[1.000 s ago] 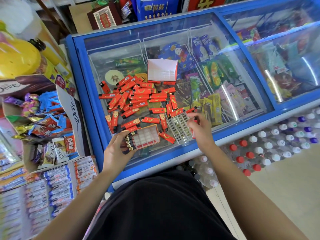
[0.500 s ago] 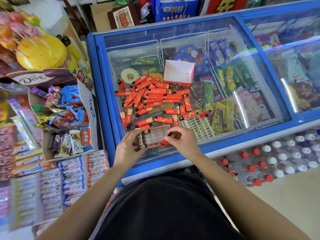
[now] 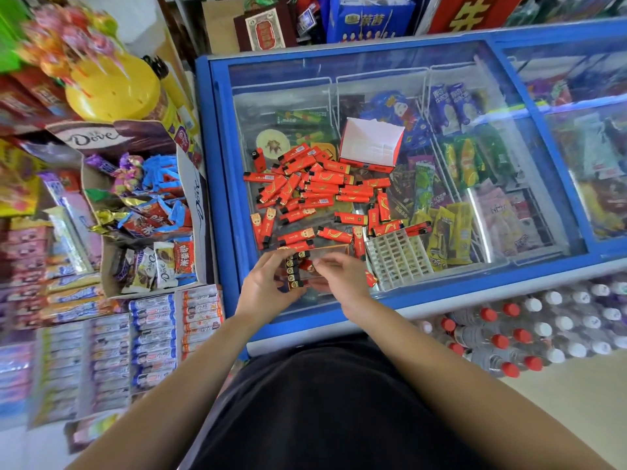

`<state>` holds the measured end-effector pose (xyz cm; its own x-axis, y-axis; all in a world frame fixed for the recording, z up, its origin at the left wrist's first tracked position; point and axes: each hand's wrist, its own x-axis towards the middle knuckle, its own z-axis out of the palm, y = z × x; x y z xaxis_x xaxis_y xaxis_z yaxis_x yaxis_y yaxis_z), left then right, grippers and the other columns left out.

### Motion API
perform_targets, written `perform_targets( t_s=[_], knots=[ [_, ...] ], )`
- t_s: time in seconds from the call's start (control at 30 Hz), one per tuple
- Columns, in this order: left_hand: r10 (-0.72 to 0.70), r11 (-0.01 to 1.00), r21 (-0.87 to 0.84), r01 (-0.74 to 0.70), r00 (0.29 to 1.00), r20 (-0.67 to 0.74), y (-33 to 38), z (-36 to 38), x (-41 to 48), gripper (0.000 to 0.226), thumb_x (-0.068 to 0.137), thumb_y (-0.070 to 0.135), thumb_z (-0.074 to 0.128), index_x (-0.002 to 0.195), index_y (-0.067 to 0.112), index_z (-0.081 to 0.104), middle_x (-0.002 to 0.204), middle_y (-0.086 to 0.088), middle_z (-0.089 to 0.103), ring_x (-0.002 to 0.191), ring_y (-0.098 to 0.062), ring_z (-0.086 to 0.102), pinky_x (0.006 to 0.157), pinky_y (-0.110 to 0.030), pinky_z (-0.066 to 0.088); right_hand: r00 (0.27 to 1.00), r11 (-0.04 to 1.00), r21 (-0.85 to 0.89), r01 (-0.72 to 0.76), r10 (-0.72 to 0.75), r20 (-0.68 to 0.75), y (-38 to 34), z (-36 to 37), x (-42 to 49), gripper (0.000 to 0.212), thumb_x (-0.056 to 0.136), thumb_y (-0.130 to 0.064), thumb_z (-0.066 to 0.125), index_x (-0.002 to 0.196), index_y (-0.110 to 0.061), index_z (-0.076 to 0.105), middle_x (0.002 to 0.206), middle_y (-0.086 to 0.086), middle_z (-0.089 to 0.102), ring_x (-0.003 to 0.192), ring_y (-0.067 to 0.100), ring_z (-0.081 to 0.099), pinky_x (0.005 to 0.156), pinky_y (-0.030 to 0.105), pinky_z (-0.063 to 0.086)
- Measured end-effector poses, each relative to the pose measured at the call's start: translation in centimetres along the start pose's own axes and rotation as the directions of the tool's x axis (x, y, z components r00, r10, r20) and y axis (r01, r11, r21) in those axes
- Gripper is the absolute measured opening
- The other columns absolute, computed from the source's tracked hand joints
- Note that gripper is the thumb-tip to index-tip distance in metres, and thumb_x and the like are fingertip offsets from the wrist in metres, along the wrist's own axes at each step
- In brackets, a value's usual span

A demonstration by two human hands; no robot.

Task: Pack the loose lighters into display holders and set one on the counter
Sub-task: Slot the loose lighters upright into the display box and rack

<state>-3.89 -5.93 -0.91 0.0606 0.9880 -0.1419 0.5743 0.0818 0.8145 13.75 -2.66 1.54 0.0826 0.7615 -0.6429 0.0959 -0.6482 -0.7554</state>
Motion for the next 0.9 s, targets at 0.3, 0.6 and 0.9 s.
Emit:
perform_targets(
  t_s=[0.3, 0.6, 0.9],
  knots=[
    [0.023, 0.996, 0.083, -0.017, 0.996, -0.081, 1.6, -0.4, 1.7, 0.016, 0.09, 0.027, 0.076, 0.106, 0.028, 0.08, 0.116, 0.017, 0.065, 0.094, -0.005, 0.064, 0.076, -0.029, 0.059, 0.977, 0.999, -0.029, -0.018, 0.024, 0.213, 0.3, -1.1, -0.3, 0.03, 0.1, -0.001, 0.05, 0.117, -0.016, 0.07, 0.113, 0.004, 0.074, 0.101, 0.021, 0.073, 0.089, 0.036, 0.06],
    [-0.111, 0.96, 0.24, 0.146, 0.981, -0.157, 3.3, -0.2, 2.2, 0.01, 0.088, 0.03, 0.071, 0.096, 0.033, 0.066, 0.088, 0.02, 0.059, 0.072, -0.006, 0.059, 0.055, -0.026, 0.045, 0.864, 0.686, -0.566, 0.458, -0.493, 0.101, 1.3, -3.2, -0.6, 0.031, 0.091, -0.007, 0.065, 0.12, -0.016, 0.07, 0.115, -0.004, 0.067, 0.1, 0.007, 0.058, 0.091, 0.024, 0.05],
    [-0.209, 0.97, 0.077, 0.229, 0.956, -0.207, 1.7, -2.8, 5.5, 0.012, 0.097, 0.03, 0.062, 0.105, 0.035, 0.068, 0.096, 0.017, 0.065, 0.092, -0.01, 0.064, 0.069, -0.029, 0.05, 0.856, 0.631, -0.614, 0.474, -0.493, 0.154, 2.6, -4.9, 0.6, 0.048, 0.092, -0.006, 0.065, 0.136, -0.023, 0.055, 0.139, -0.013, 0.047, 0.113, 0.008, 0.056, 0.097, 0.036, 0.054]
  ],
)
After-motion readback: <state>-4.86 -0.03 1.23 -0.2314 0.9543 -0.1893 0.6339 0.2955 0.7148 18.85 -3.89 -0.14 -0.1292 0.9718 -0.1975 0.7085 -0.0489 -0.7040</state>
